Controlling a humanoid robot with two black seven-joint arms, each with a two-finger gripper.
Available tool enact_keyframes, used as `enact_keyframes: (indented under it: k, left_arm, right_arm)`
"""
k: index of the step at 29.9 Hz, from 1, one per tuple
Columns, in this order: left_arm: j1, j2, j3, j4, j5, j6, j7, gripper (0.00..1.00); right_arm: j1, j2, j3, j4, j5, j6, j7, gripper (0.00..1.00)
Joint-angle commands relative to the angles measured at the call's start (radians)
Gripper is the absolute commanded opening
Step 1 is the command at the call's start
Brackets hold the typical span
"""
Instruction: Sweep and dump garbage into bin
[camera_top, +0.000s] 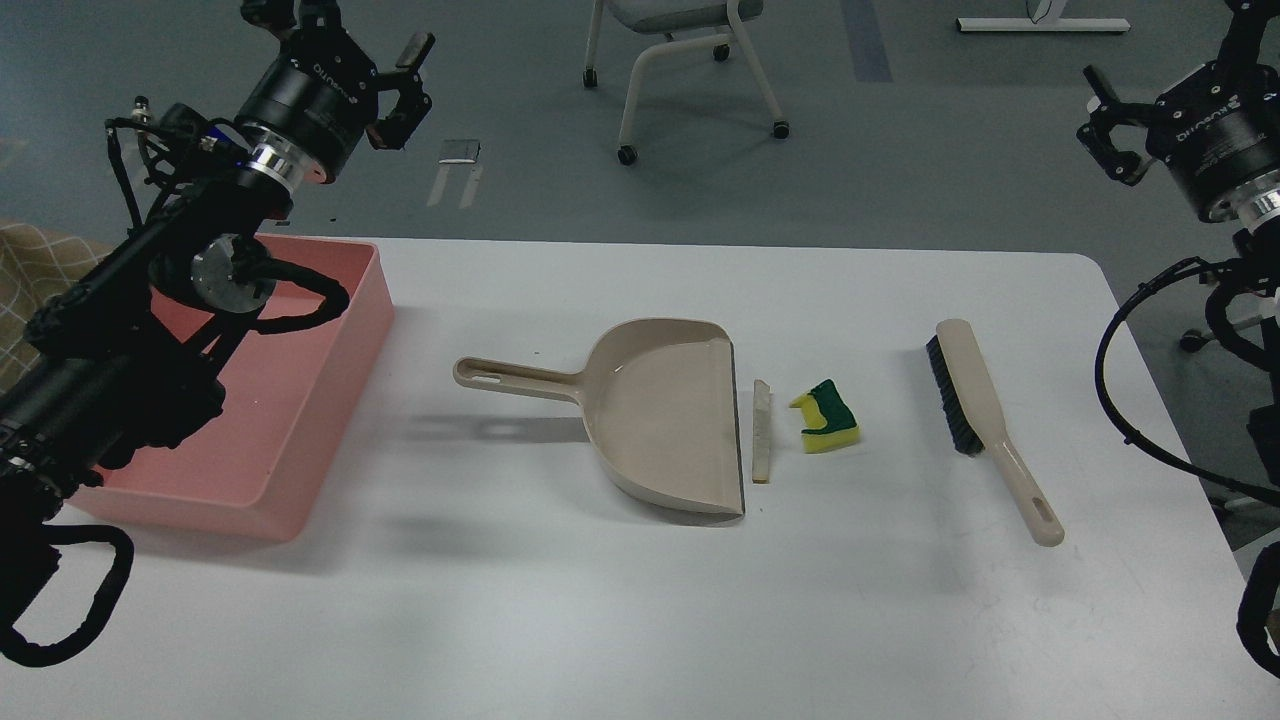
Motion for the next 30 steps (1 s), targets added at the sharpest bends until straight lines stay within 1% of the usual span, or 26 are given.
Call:
enact_keyframes:
  k: [1,5,7,11,13,15,17,19,22,25,26,27,28,29,30]
  left_arm:
    - [0.001,-0.001,0.001,-0.003,0.003,0.000,-0.002,0.98]
    - [0.001,0.004,0.003,-0.009,0.010,0.000,-0.009,0.98]
    - [0.003,0.005,0.003,-0.012,0.011,-0.001,-0.009,0.98]
    - [0.004,0.008,0.003,-0.012,0.011,-0.003,-0.009,0.98]
    - [0.007,0.008,0.001,-0.014,0.010,-0.007,-0.011,0.98]
    - [0.012,0.010,0.001,-0.014,0.010,-0.009,-0.011,0.98]
    - [0.012,0.010,0.001,-0.014,0.011,-0.009,-0.011,0.98]
    - [0.012,0.010,0.001,-0.014,0.011,-0.009,-0.011,0.98]
    - [0.013,0.008,0.001,-0.014,0.010,-0.009,-0.011,0.98]
    - [0.013,0.008,0.001,-0.014,0.010,-0.010,-0.012,0.98]
    - [0.013,0.008,0.001,-0.014,0.010,-0.010,-0.012,0.98]
    - [0.013,0.010,0.001,-0.014,0.010,-0.010,-0.012,0.98]
    - [0.013,0.010,0.001,-0.014,0.010,-0.012,-0.012,0.98]
    - [0.013,0.010,0.001,-0.014,0.010,-0.012,-0.012,0.98]
    - [0.013,0.011,0.001,-0.014,0.010,-0.012,-0.012,0.98]
  right_arm:
    - [0.002,-0.015,-0.005,0.000,-0.011,0.000,0.000,1.00]
    - [-0.007,-0.026,-0.010,0.012,-0.031,0.000,0.000,1.00]
    - [-0.017,-0.067,-0.013,0.055,-0.087,0.000,0.000,1.00]
    - [-0.064,-0.096,-0.013,0.111,-0.167,0.000,0.000,1.00]
    - [-0.089,-0.124,-0.013,0.138,-0.237,0.000,0.000,1.00]
    - [-0.110,-0.168,-0.016,0.175,-0.387,0.000,0.005,1.00]
    - [-0.113,-0.179,-0.033,0.215,-0.507,0.000,0.009,1.00]
    - [-0.116,-0.181,-0.039,0.245,-0.575,0.000,0.012,1.00]
    - [-0.150,-0.188,-0.041,0.334,-0.681,0.000,0.022,1.00]
    - [-0.193,-0.263,-0.048,0.431,-0.790,0.000,0.023,1.00]
    - [-0.220,-0.323,-0.068,0.486,-0.840,0.000,0.023,1.00]
    - [-0.242,-0.382,-0.100,0.523,-0.883,0.000,0.028,1.00]
    - [-0.247,-0.407,-0.122,0.534,-0.894,0.000,0.035,1.00]
    - [-0.244,-0.446,-0.184,0.540,-0.909,0.000,0.072,1.00]
    - [-0.241,-0.460,-0.220,0.540,-0.916,0.000,0.098,1.00]
